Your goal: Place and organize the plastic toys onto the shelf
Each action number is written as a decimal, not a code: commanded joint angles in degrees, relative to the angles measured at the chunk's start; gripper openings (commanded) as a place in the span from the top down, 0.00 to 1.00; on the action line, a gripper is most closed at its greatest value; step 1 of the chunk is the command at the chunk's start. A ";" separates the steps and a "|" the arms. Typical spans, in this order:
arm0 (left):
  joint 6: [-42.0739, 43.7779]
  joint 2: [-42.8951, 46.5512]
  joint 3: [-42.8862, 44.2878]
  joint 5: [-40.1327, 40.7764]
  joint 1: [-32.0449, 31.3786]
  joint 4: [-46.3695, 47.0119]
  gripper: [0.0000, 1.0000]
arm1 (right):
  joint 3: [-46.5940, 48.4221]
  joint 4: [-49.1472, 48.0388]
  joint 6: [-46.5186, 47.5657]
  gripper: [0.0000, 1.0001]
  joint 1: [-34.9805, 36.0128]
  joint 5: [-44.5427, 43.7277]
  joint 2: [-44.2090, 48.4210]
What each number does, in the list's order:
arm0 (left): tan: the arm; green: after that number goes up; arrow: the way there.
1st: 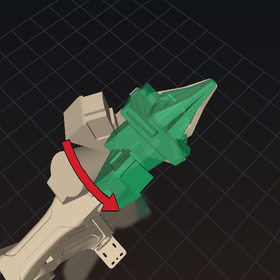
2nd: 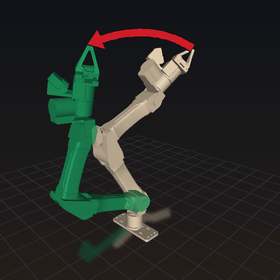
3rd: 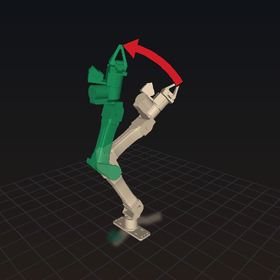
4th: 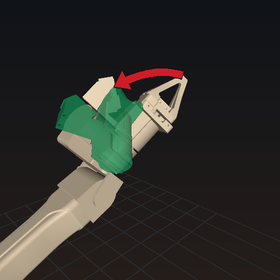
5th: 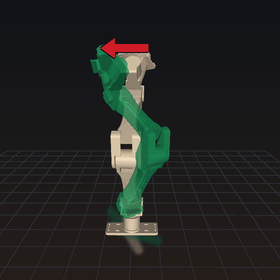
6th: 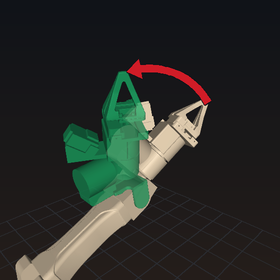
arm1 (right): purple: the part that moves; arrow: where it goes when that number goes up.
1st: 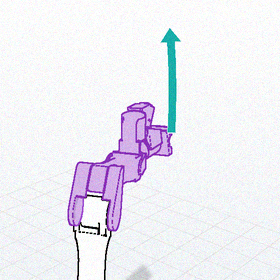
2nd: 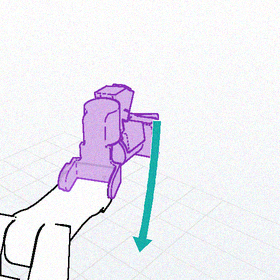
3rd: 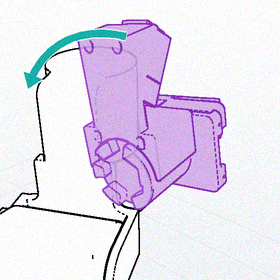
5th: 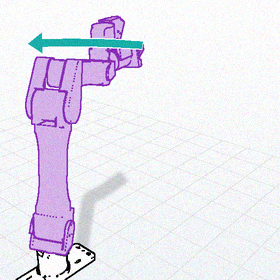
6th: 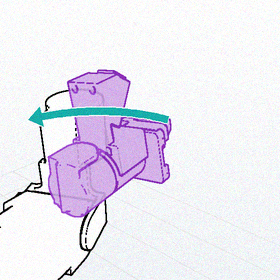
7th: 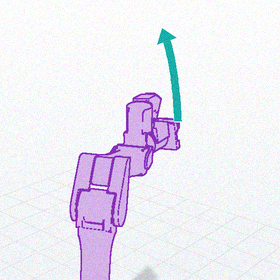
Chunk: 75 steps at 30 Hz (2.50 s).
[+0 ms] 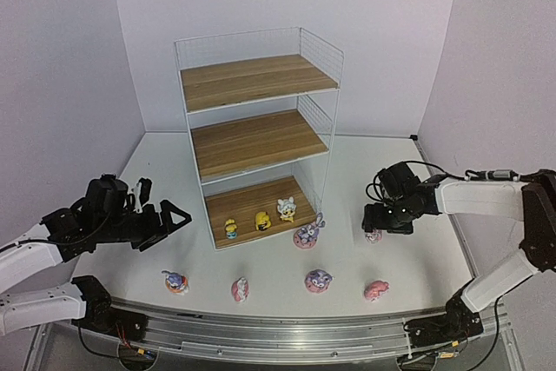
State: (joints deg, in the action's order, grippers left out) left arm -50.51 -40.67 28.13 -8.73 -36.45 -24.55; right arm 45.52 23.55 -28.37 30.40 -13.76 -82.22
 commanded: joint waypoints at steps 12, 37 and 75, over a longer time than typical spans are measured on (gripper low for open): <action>3.56 8.20 2.55 -5.04 -0.36 -3.00 0.00 | 0.78 -4.12 6.79 0.78 -2.71 11.37 -3.80; 11.38 -16.84 7.25 -27.96 -23.17 30.28 0.00 | 12.16 -6.54 31.71 0.99 21.53 63.42 6.64; -0.23 -39.54 9.63 -47.98 -34.25 80.60 0.70 | 22.21 -7.63 46.13 1.00 33.09 73.72 -1.10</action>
State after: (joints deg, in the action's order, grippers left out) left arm -49.48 -80.06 35.68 -55.48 -70.46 50.62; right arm 66.02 15.74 16.32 62.98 58.27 -82.54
